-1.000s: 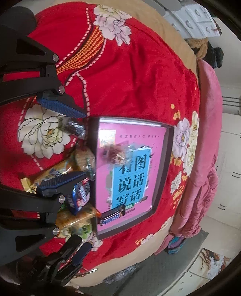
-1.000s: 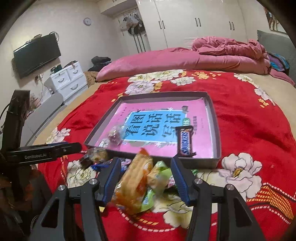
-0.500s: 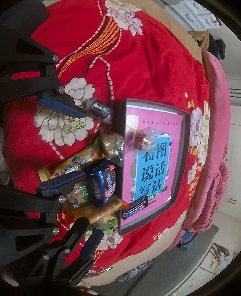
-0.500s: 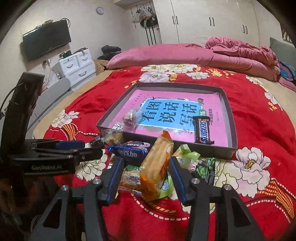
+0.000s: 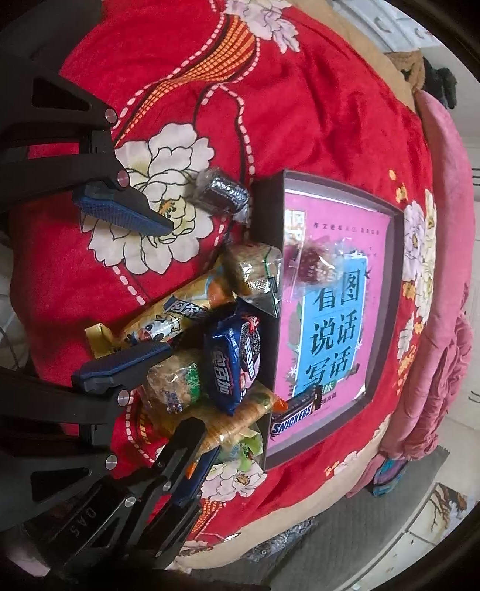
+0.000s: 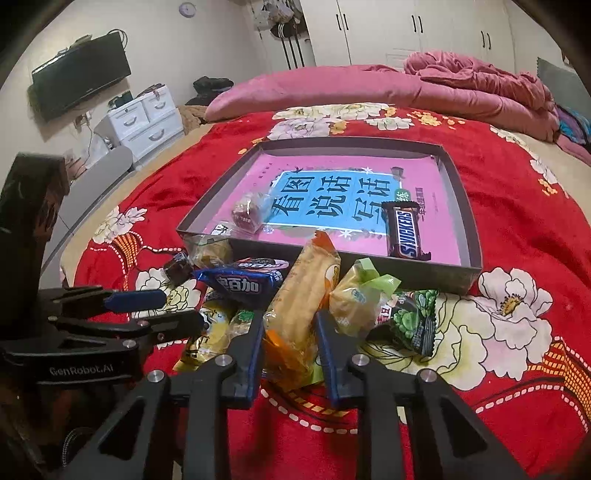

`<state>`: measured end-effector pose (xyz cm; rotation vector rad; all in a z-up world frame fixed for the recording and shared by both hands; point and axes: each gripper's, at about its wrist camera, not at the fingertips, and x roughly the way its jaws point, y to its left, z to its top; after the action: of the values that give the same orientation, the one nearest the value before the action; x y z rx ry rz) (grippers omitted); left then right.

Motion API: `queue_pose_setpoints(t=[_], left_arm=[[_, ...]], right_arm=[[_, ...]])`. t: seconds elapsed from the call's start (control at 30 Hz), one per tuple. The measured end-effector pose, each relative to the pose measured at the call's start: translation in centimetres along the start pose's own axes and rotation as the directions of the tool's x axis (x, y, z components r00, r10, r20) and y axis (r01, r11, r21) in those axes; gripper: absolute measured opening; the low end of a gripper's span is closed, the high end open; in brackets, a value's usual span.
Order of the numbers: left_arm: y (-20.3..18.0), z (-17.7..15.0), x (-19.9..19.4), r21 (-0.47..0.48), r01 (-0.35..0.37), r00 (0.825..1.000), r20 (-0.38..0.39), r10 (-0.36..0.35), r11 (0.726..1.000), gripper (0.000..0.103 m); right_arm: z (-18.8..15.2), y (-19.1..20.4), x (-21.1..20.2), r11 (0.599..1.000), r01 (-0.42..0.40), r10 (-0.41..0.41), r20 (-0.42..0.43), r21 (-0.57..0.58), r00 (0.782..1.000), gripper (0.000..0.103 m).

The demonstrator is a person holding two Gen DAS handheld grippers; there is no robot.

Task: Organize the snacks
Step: 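Grasp the orange-wrapped bread roll with the right tool while the left tool grasps the yellow cone snack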

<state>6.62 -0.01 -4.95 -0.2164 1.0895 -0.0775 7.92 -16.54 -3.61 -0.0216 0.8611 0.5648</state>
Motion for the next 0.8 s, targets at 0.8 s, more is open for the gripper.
queue_pose_setpoints(t=[0.8], left_arm=[[-0.5, 0.6, 3.0, -0.052, 0.004, 0.999, -0.041, -0.006, 0.999, 0.054]], right_arm=[[0.6, -1.3, 2.9, 0.997, -0.003, 0.006, -0.041, 0.076, 0.999, 0.024]])
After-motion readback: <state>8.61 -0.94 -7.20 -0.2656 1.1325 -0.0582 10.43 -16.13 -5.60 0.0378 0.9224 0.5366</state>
